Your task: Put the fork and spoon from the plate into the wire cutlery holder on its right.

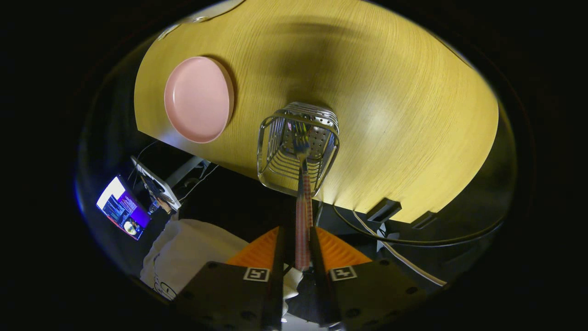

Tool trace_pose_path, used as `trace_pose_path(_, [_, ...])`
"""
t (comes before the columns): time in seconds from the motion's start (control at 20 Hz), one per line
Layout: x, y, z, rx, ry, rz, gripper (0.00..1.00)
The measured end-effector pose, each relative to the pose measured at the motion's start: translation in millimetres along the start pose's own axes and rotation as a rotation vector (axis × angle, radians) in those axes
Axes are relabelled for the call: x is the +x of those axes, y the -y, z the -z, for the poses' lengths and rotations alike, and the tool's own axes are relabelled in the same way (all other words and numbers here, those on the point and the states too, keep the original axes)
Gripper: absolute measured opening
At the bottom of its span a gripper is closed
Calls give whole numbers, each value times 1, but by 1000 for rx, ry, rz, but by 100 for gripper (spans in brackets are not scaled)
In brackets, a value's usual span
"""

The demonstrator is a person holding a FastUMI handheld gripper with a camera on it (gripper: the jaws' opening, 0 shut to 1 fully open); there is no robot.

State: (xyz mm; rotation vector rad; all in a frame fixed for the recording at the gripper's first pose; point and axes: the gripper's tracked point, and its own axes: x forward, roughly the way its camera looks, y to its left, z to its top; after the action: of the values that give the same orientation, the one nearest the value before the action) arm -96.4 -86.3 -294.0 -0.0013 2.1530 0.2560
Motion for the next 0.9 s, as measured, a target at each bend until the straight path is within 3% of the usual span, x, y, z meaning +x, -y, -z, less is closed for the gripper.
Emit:
trace_pose_path(0.05, [-3, 2, -1, 3, 21, 0, 57])
trace_pose_path(0.1, [-9, 2, -3, 14, 46, -11, 69])
trace_pose_path(0.25, [-20, 1, 1, 46, 122, -68, 95])
trace_pose_path(0.3, [-22, 4, 3, 48, 154, -76, 99])
trace_pose_path(0.5, [-35, 1, 16, 47, 288, -109, 100])
trace_pose_path(0.9, [-91, -18, 30, 7, 713, -111, 100])
